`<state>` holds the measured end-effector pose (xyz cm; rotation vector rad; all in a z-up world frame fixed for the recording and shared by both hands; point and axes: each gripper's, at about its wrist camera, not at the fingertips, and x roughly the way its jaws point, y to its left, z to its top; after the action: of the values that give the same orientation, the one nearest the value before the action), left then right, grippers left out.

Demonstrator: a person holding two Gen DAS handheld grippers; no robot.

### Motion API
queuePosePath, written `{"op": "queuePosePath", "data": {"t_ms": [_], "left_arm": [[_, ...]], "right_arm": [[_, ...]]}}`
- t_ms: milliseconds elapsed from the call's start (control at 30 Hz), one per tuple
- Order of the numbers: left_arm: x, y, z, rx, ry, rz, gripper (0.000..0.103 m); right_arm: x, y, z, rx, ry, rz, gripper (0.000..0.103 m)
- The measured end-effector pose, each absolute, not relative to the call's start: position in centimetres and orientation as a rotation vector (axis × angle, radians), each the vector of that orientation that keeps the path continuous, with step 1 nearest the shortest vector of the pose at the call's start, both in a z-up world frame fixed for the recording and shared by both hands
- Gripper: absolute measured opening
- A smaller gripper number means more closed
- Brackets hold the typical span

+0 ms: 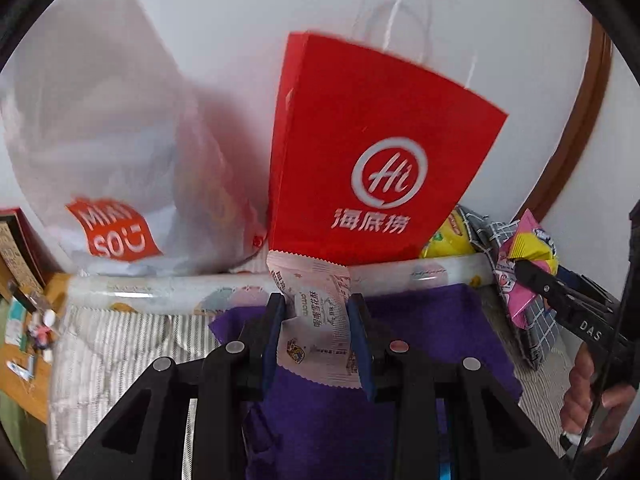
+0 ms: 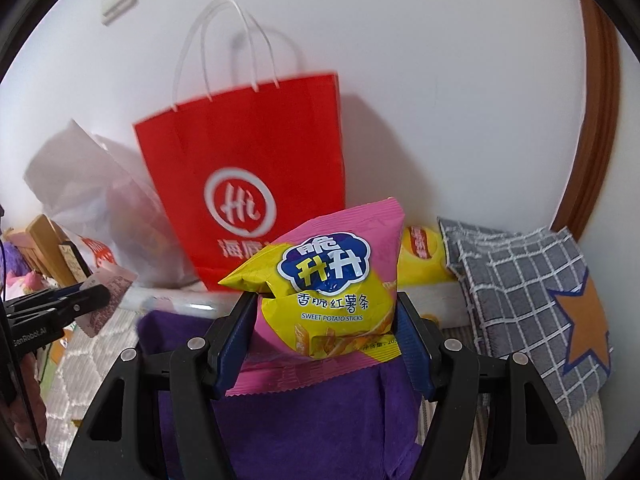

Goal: Organize snacks
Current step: 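Carry the pink packet with the left tool while the right tool carries the chip bag onto the purple towel, then open the left tool dropping the pink packet while the right tool releases the chip bag on the towel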

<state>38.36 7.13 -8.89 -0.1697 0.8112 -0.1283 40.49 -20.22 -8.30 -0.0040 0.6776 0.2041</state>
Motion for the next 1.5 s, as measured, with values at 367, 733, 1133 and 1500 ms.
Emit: {"op": "queuePosePath", "data": {"t_ms": [367,733,1133,1500], "left_arm": [[40.0,9.0,-11.9,-0.187,0.906,-0.089,0.031],[40.8,8.4,-13.7,-0.182,0.967,-0.085,0.031],[41.6,7.2,-15.4,-0.168,1.016,-0.104,0.031],[41.7,6.4,-16.6,-0.201,1.039,-0.139,0.031]], "right_arm": [[44.0,-20.6,-14.2,-0.037,0.85,0.197,0.067],[45.1,-17.7,-17.8,-0.129,0.966,0.215,0.067],[45.7,-17.1,-18.9,-0.142,1.003,0.198,0.067],[43.8,-16.6,-15.7,-0.153,0.923,0.242,0.072]]}}
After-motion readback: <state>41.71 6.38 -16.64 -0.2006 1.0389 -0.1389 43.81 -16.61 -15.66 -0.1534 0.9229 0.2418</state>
